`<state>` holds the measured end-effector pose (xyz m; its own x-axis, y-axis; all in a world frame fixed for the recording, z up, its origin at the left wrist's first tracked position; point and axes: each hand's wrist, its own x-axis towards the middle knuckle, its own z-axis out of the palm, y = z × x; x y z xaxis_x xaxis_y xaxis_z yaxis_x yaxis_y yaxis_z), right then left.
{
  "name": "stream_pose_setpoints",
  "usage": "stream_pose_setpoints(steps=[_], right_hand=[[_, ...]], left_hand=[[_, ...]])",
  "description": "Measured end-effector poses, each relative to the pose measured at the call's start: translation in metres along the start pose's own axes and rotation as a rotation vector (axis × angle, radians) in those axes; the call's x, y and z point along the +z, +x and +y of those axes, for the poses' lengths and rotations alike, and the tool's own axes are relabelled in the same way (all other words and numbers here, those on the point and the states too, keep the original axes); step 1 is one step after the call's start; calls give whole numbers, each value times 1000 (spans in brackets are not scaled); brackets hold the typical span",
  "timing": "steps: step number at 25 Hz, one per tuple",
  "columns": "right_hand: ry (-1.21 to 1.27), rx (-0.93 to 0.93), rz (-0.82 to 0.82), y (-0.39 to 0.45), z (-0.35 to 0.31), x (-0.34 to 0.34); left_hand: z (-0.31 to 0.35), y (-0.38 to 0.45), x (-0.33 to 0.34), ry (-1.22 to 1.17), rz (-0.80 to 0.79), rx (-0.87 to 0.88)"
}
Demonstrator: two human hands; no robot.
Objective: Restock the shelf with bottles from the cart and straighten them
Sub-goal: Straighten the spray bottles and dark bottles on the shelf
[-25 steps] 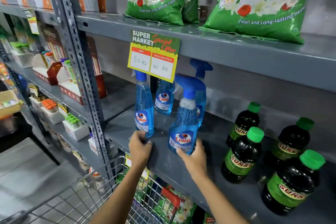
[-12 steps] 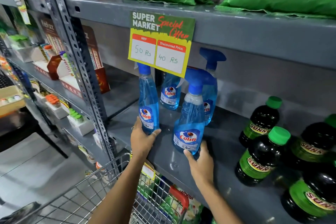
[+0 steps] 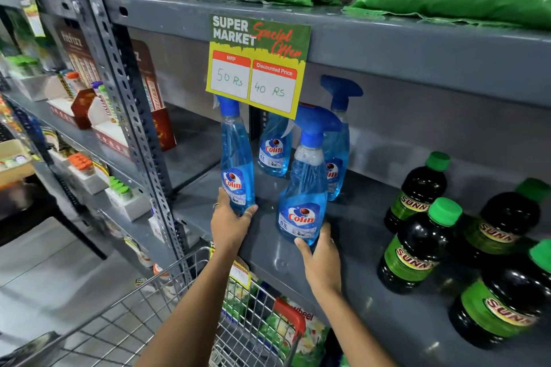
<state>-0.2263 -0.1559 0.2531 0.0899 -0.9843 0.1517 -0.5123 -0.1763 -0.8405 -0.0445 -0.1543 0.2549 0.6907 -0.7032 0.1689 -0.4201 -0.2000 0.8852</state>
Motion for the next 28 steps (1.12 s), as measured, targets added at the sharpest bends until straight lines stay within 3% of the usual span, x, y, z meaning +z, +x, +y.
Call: stream_pose_setpoints(steps=[3, 7, 13, 16, 21, 24, 28], right_hand=[[112, 30, -42, -7, 0, -10], [29, -118, 322, -40, 11, -42], [-151, -228, 593, -69, 32, -111], [-218, -181, 638, -78, 49, -141], [-216, -12, 758, -89, 84, -172], [-120, 91, 799, -85, 92, -172], [-54, 232, 726, -75, 98, -175]], left_hand=[[8, -12, -3, -101, 35, -64], [23, -64, 5, -248, 146, 8], [73, -123, 45, -305, -23, 189], [95, -142, 70, -307, -190, 222], [103, -172, 112, -157, -705, 120], [100, -181, 124, 38, -645, 221], [97, -181, 128, 20, -531, 229]])
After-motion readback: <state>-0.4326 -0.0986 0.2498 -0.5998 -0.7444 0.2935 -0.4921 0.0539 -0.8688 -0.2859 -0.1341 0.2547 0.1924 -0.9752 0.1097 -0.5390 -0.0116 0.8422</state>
